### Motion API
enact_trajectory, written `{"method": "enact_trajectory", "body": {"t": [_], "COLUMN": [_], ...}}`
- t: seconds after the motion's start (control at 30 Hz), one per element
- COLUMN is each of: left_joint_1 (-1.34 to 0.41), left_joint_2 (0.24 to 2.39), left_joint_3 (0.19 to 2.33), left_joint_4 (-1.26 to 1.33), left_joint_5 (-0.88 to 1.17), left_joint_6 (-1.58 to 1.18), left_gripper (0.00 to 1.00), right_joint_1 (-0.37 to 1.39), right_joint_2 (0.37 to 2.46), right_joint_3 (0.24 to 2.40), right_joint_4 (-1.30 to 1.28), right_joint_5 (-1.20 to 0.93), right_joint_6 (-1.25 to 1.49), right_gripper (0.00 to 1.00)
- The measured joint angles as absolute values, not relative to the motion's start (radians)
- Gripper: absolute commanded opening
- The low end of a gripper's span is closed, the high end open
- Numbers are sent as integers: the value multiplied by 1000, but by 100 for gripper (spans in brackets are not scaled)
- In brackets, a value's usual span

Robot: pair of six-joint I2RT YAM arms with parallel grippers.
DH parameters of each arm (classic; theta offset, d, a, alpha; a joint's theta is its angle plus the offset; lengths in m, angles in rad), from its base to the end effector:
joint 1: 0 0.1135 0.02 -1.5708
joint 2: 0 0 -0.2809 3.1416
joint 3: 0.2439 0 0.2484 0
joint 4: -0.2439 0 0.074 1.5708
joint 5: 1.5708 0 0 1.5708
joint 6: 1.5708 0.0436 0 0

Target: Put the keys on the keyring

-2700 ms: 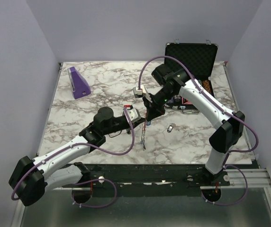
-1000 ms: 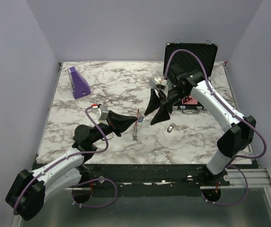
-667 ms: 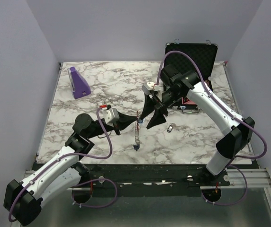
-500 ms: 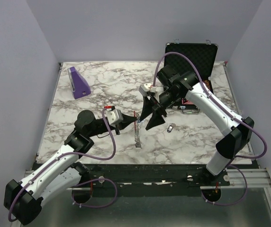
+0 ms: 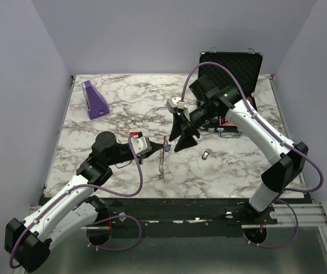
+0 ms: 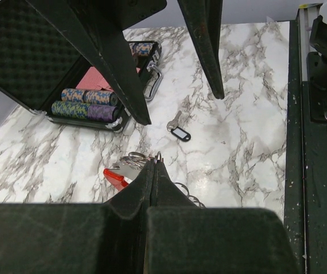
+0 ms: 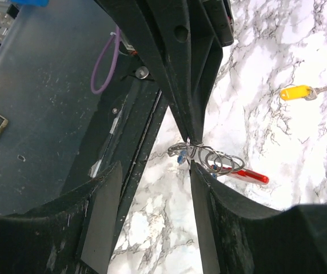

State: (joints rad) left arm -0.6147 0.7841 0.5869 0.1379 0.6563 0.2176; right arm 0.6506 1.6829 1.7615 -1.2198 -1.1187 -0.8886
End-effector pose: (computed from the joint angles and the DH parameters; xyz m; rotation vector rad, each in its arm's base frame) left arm 0.1297 -0.1242 0.3170 1.1188 1.2587 -0.8333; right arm 0.2355 0.2285 0.3868 -1.7985 1.4117 1.3495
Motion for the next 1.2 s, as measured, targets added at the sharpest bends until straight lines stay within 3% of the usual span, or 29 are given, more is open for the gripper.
{"method": "enact_trajectory", "body": {"t": [0.3,1.2], "left_joint_1": [-615,-614], "left_joint_2": [776,768], "left_joint_3": [575,380], "left_joint_4": [183,580], "left_joint_5": [678,697], "left_joint_6": [193,-82], "left_gripper": [0,0], "right_joint_1": [651,656], "right_joint_2": [1696,1696], "right_joint_3": [1751,1661], "right_joint_4": [-1188,-1151], "right_joint_5": [-1119,-1168], "right_joint_6": [-863,-853], "right_gripper": [53,51]}}
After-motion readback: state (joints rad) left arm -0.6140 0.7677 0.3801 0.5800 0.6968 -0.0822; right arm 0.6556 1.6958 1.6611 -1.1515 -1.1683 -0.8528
